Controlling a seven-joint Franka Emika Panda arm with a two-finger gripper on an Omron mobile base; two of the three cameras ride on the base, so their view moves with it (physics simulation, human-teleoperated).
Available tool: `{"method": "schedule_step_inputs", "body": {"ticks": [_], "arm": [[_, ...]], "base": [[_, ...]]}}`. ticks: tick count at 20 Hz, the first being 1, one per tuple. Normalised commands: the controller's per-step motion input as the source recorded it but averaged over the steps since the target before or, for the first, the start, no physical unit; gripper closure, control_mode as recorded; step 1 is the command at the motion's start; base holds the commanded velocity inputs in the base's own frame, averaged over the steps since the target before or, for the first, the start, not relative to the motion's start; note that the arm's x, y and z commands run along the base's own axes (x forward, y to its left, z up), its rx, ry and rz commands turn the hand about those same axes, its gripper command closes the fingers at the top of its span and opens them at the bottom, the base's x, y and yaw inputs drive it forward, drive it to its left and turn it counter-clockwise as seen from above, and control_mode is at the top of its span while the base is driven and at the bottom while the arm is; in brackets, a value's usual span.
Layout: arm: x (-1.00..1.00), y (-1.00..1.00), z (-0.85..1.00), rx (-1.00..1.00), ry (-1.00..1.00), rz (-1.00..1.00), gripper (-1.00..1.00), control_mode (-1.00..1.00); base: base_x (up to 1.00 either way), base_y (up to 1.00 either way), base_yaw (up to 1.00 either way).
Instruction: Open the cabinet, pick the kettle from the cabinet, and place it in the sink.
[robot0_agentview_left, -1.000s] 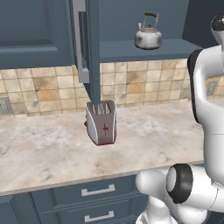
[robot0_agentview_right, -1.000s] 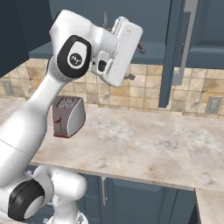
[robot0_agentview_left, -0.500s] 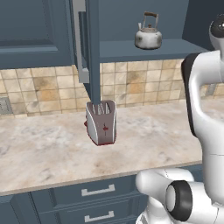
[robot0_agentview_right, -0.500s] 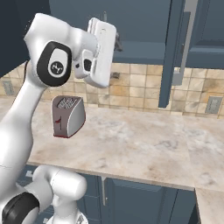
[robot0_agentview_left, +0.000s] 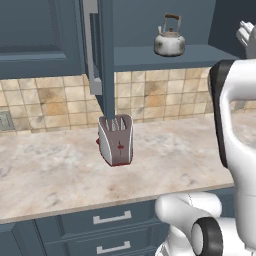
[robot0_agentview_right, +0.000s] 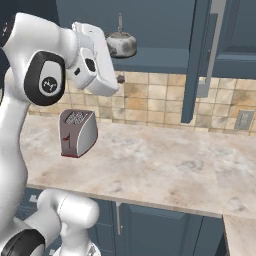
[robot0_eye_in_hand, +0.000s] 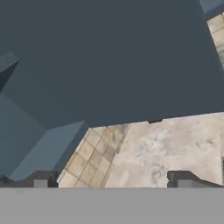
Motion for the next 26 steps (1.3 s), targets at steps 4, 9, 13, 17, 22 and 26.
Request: {"method": "schedule_step_inputs", "body": {"ticks": [4,9,13,17,22,26], "arm": [[-0.05,0.40,0.13,-0.28,0.16,0.35,-1.00,-1.00],[0.00,0.41,0.11,-0.30,0.15,0.36,-1.00,-1.00],[0.15,0.35,0.12,-0.22,0.04,0.30,-1.00,-1.00],[0.21,0.33,0.10,-0.15,0.04,0.27,-1.00,-1.00],[0.32,0.28,0.01,-0.06,0.01,0.26,-1.00,-1.00],[0.44,0.16,0.00,0.00,0.04,0.19,-1.00,-1.00]], "base": [[0.00,0.00,0.00],[0.00,0.00,0.00],[0.00,0.00,0.00],[0.00,0.00,0.00],[0.00,0.00,0.00],[0.00,0.00,0.00]]}}
